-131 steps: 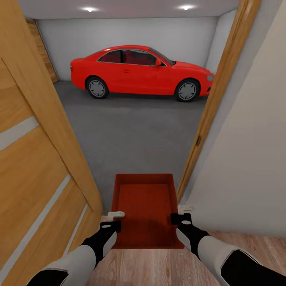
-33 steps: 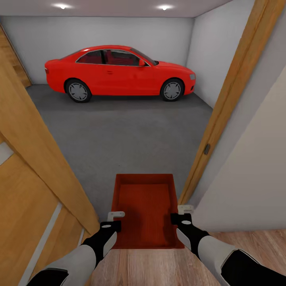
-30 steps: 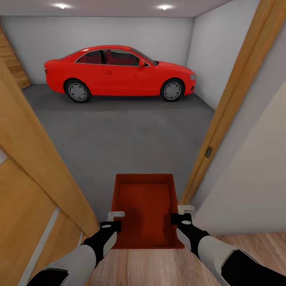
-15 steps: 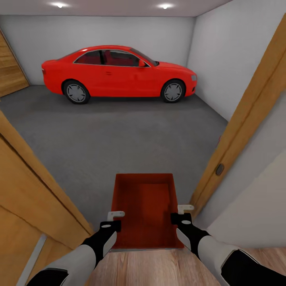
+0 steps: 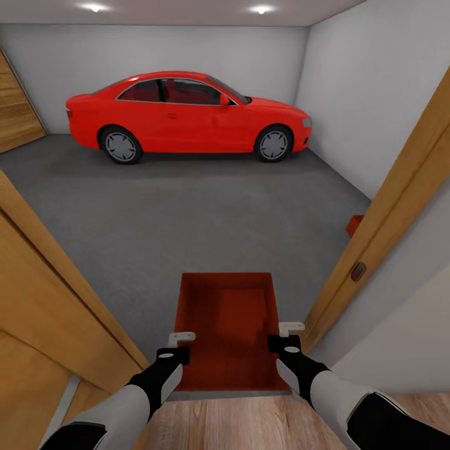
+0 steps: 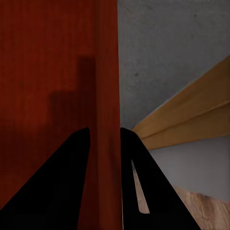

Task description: Move the two storage containers from the living room to the garage. In the garage, place one container on the floor and stack the other container on top of it (either order is fine).

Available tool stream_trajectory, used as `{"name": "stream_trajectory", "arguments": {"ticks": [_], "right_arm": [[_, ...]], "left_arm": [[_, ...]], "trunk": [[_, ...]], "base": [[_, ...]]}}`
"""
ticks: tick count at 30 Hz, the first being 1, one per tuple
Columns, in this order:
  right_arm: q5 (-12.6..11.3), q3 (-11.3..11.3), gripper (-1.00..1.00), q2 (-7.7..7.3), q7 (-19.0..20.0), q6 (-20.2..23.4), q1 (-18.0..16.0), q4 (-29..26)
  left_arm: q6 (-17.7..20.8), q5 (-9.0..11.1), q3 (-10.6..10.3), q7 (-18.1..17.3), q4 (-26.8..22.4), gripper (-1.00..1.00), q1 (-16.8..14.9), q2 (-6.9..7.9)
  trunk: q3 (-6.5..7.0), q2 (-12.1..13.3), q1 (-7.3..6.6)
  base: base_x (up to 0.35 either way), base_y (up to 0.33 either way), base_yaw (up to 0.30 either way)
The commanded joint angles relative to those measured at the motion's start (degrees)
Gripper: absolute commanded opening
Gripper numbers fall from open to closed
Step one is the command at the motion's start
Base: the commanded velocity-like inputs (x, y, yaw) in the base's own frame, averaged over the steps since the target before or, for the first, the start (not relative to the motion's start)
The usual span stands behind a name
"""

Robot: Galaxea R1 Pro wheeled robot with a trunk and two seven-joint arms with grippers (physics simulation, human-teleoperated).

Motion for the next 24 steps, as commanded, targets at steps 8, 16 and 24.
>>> {"name": "stream_trajectory", "arguments": {"ticks": [8,16,24], "right_arm": [[-1.44,-0.53,-1.0,-0.28,-1.62,-0.4,-0.08,1.66],[-1.44,-0.53,-1.0,-0.28,-1.62,-0.4,-0.06,1.66],[-1.44,-0.53,-1.0,-0.28,-1.62,-0.4,-0.08,1.66]], "left_arm": [[0.4,-1.21,-0.98,1.54,-0.4,-1.0,0.0,0.06],[0.4,-1.23,-1.02,1.5,-0.24,-1.0,0.0,0.06],[0.4,-1.23,-1.02,1.49,-0.22,-1.0,0.0,0.06]], "trunk": [[-0.08,-0.09,0.02],[-0.08,-0.09,0.02],[-0.08,-0.09,0.02]], "base": [[0.002,0.0,0.0],[0.236,0.0,0.0],[0.32,0.0,0.0]]}}
